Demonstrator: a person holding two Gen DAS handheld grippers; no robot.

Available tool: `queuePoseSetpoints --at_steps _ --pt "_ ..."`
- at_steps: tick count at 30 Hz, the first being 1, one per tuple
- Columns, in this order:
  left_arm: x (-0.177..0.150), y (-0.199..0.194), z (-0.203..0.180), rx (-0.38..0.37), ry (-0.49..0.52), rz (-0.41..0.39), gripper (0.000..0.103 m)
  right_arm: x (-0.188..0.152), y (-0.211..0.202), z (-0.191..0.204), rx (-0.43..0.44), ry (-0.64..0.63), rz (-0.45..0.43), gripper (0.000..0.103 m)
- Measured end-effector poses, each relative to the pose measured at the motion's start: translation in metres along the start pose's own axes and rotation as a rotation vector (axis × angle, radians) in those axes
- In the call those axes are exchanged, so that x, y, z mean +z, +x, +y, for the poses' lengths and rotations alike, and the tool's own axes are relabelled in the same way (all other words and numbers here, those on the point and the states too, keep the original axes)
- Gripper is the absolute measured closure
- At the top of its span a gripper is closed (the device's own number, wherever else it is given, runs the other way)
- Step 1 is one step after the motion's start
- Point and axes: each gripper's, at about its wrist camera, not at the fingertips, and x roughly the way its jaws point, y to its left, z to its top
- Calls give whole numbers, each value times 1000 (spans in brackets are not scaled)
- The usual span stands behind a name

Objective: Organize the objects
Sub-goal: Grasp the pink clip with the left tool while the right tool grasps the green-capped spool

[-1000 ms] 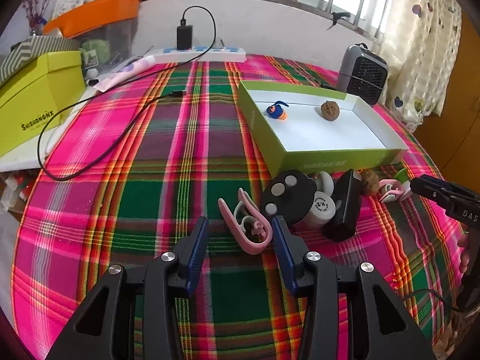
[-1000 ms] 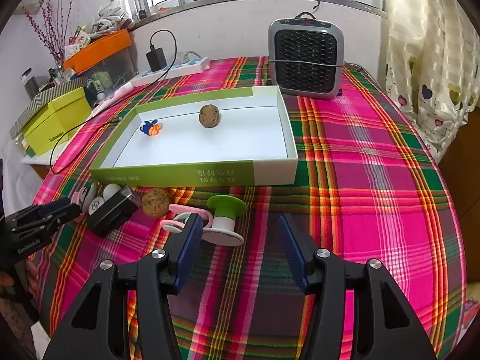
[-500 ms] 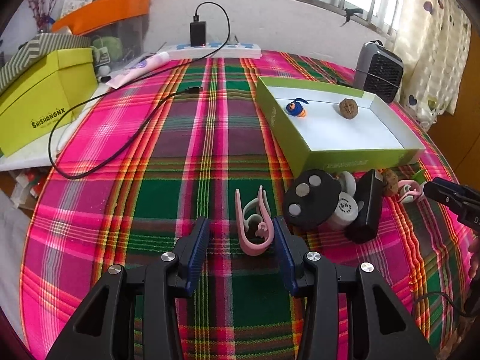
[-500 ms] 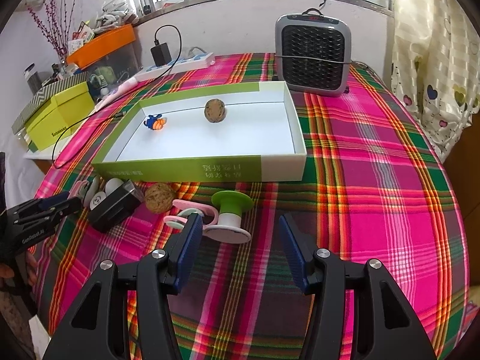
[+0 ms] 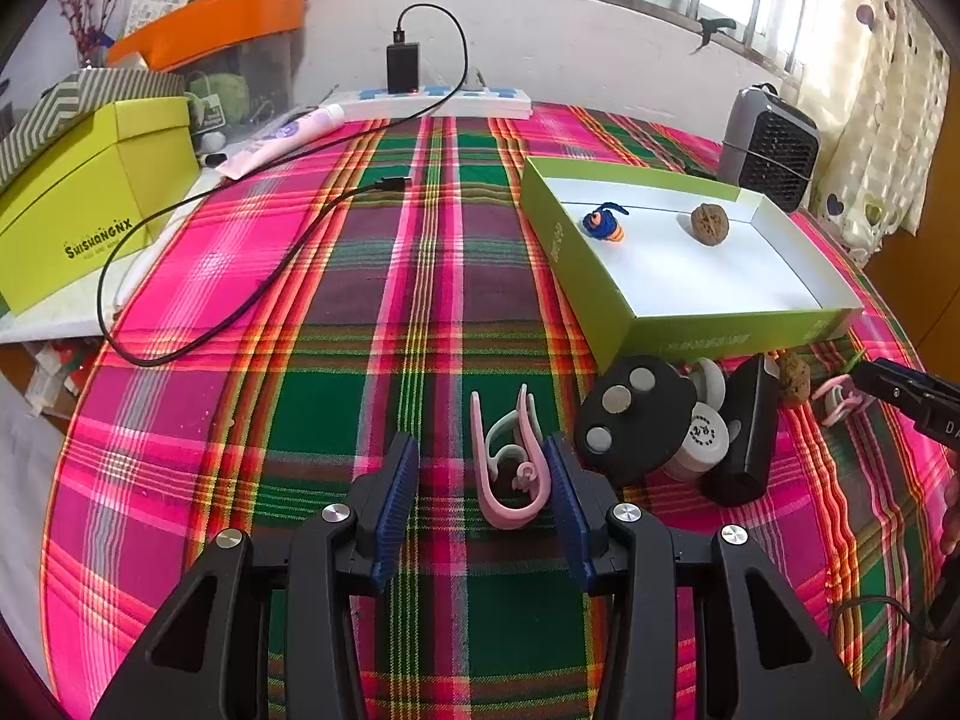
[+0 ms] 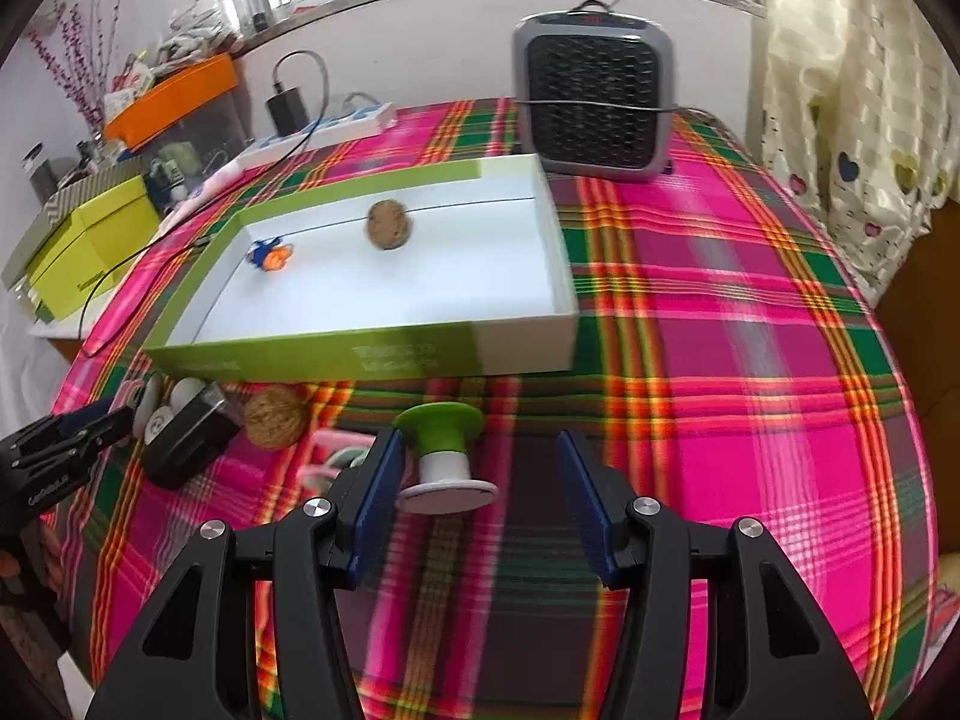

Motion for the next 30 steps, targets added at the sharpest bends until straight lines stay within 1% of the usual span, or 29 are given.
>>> queuePoseSetpoints --at_steps 4,6,15,21,25,30 --pt "1 1 -1 8 -4 3 61 1 1 3 -2 -30 1 49" --pt "1 1 -1 9 -3 2 61 2 1 4 14 -43 10 49" --pt "0 1 -2 15 3 -3 61 4 -4 -15 -6 14 -3 49" --pt "0 2 -2 19 5 -2 61 6 0 -16 -8 10 0 49" --pt "0 2 -3 31 13 -1 61 6 7 -8 -1 -36 15 49" --pt "0 2 -3 32 12 -1 61 6 14 -7 0 -50 30 50"
